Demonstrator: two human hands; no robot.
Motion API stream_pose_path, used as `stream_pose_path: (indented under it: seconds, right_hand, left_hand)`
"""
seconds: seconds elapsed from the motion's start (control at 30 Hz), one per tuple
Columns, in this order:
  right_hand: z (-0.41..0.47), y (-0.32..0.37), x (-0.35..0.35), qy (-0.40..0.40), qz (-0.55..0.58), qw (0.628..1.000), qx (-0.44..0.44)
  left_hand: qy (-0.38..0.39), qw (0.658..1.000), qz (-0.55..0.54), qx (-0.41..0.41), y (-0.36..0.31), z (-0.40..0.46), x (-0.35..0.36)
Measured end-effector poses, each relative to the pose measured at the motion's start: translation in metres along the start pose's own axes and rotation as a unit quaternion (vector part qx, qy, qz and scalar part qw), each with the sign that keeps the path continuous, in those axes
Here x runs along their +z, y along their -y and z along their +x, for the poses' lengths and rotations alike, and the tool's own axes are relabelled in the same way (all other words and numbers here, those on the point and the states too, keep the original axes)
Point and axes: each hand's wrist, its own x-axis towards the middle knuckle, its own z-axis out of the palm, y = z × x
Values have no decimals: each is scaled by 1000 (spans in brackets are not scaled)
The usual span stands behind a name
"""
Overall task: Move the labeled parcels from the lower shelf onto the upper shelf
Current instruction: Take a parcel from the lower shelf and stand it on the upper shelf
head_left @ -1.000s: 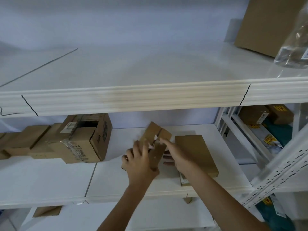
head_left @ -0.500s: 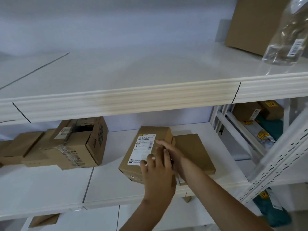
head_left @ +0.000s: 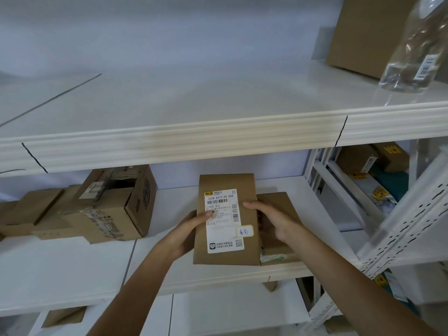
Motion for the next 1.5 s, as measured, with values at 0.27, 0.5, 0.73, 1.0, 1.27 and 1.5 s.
stream_pose_path:
  seconds: [0.27, 0.5, 0.73, 1.0, 1.27, 1.5]
  right_hand:
    - [2, -6, 0, -8, 8, 1000, -23]
    - [6, -11, -2, -2, 10, 999, -37]
    - [10, -15, -8, 5, 6, 999, -52]
    - [18, -16, -15, 23, 24, 997, -66]
    - [-3, -23, 8, 48, 48, 995, -68]
    - [-44, -42, 83, 47, 86, 990, -103]
  left_hand:
    - [-32, 999, -17, 24, 16, 11, 9]
    - [-35, 999, -16, 22, 17, 14, 11]
    - [-29, 998, -43, 20, 13, 15, 14]
    - [-36, 998, -43, 24, 13, 10, 9]
    - [-38, 998, -35, 39, 18, -15, -11]
    - [-28, 997, -32, 61, 29, -85, -65]
